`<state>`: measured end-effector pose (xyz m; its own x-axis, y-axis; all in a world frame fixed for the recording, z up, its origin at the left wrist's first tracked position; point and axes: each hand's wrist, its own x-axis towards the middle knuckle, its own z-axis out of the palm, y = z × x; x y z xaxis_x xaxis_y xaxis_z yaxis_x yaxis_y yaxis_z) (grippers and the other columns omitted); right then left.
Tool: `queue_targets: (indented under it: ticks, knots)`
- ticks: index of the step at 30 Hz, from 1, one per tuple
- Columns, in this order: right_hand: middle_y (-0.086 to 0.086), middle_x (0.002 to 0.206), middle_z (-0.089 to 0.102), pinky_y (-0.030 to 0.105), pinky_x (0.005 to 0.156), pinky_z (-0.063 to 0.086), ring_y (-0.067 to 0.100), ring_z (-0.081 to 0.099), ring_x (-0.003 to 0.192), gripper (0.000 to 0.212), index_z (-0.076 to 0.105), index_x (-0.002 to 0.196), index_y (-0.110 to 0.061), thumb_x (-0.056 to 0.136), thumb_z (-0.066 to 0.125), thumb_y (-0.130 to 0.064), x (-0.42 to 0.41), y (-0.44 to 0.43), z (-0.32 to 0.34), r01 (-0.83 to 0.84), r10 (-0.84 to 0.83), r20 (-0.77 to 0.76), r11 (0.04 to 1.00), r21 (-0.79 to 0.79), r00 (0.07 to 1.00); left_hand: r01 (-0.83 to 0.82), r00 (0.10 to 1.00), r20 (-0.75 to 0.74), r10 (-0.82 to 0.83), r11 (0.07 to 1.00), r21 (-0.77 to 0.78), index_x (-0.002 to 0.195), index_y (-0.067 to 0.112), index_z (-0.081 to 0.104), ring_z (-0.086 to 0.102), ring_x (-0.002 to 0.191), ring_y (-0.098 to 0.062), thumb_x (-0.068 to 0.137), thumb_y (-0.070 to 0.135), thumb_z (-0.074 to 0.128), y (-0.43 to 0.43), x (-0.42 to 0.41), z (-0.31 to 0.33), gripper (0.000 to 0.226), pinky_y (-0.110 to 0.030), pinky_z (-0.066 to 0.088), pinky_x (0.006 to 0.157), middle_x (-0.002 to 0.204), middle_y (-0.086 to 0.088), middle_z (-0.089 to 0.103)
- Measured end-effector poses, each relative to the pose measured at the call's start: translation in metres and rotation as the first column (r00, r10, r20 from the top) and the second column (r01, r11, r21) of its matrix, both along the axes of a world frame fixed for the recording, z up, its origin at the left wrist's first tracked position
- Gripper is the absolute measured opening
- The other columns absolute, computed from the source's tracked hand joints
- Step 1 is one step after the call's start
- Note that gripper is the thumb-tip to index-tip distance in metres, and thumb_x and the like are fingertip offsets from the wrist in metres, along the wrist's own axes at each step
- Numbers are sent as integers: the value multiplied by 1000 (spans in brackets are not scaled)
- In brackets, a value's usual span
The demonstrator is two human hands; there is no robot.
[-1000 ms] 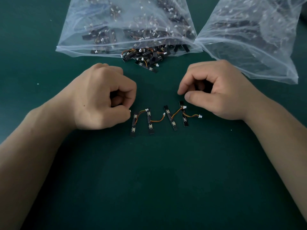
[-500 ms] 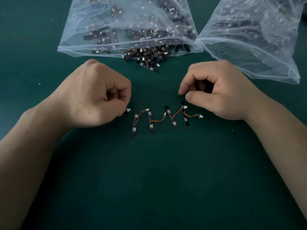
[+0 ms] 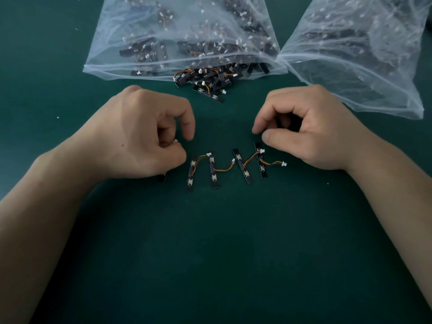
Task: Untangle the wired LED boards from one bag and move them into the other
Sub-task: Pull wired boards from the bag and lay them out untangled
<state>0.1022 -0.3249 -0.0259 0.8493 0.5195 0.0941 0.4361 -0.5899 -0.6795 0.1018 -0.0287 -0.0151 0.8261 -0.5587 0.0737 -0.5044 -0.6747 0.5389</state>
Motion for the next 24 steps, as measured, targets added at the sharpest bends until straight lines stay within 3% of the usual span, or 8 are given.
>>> queue_targets:
  ticks: [5, 8, 12, 16, 24]
  knots:
    - [-10, 78, 64, 25, 64, 41, 20, 56, 71, 10, 76, 89, -24, 84, 70, -19, 0, 0, 1, 1, -1, -1, 1000, -4, 1000, 25, 998, -49, -28, 998, -62, 73, 23, 66, 43, 44, -15, 71, 16, 64, 2, 3, 2, 7, -9, 33, 49, 49, 1, 57]
    - [-10, 77, 64, 25, 64, 41, 20, 56, 71, 10, 76, 89, -24, 83, 70, -19, 0, 0, 2, 2, -2, -2, 1000, -1, 1000, 13, 1000, -23, -16, 995, -103, 70, 16, 67, 46, 48, -19, 74, 13, 60, 4, 4, 3, 9, -18, 35, 48, 52, -1, 56]
    - [-9, 78, 64, 26, 65, 42, 21, 56, 72, 10, 76, 89, -25, 83, 70, -19, -1, 0, 1, 5, -5, -9, 1000, 1, 1000, -7, 999, 47, 8, 1000, -15, 67, 22, 65, 49, 53, -22, 68, 18, 60, 3, 3, 3, 6, -34, 45, 52, 55, 1, 56]
    - [-10, 78, 65, 27, 65, 43, 21, 57, 73, 10, 75, 89, -26, 83, 70, -19, -1, 0, 1, 4, -4, -3, 1000, 0, 1000, 39, 998, 55, -43, 996, 79, 61, 22, 58, 45, 52, -22, 61, 25, 57, 2, 1, 5, 3, -35, 45, 49, 55, 3, 53]
    - [-10, 78, 64, 35, 66, 46, 23, 57, 73, 10, 75, 88, -26, 83, 71, -20, 0, 0, 0, 4, -4, 0, 1000, 3, 1000, 94, 994, 44, -100, 989, 111, 54, 20, 53, 34, 51, -22, 62, 34, 49, 0, -1, 10, 17, -36, 40, 46, 54, 0, 46]
